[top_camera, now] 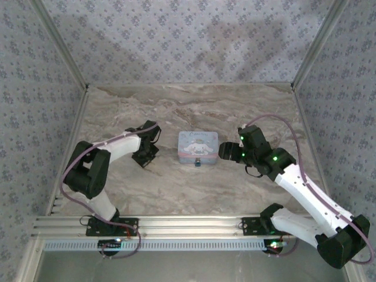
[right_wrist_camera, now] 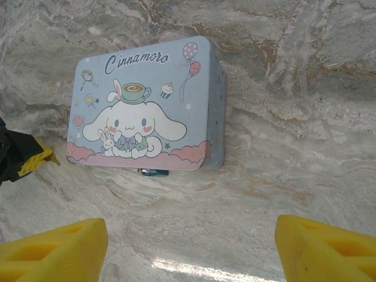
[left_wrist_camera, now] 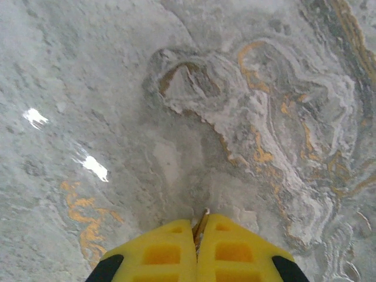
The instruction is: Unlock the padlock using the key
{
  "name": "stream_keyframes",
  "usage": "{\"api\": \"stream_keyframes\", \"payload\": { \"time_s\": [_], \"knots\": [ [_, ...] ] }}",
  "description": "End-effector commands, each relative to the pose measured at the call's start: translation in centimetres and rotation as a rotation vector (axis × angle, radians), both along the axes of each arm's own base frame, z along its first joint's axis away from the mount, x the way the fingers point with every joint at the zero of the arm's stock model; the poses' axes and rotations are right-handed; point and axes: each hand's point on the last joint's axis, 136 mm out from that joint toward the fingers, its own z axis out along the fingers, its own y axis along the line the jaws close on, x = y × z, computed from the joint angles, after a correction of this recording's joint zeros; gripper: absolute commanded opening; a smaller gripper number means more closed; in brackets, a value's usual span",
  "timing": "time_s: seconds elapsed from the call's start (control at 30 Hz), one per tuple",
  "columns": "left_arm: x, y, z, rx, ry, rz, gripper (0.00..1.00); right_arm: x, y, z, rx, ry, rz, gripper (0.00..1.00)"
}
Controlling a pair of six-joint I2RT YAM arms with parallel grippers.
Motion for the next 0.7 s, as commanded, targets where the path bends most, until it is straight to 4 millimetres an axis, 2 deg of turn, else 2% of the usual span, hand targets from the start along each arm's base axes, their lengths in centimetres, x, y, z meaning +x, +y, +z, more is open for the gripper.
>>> {"api": "stream_keyframes", "payload": {
  "time_s": [0.0,0.23,0.33,0.5,0.67],
  "knots": [
    [1.1,-1.2,2.4,-0.111,-0.079,0.094,0.0,0.4,-0.2,1.0,0.021,-0.035,-0.026,0.77],
    [2.5,-2.1,8.8,-0.188,-0.247,0.002,0.0,0.6,0.9,1.9,0.074,-0.069,-0.007,0.77],
    [3.0,-3.3,11.4,-0.255,-0.318,-0.05,0.0,0.6,1.8,3.1,0.111,-0.112,0.029,0.77],
    [3.5,-6.3,16.1,-0.391,-0.435,-0.149,0.0,0.2,4.5,5.8,0.242,-0.182,0.152,0.77],
    [3.5,-9.6,20.5,-0.56,-0.539,-0.203,0.0,0.1,5.6,8.3,0.289,-0.29,0.221,0.75]
  ]
}}
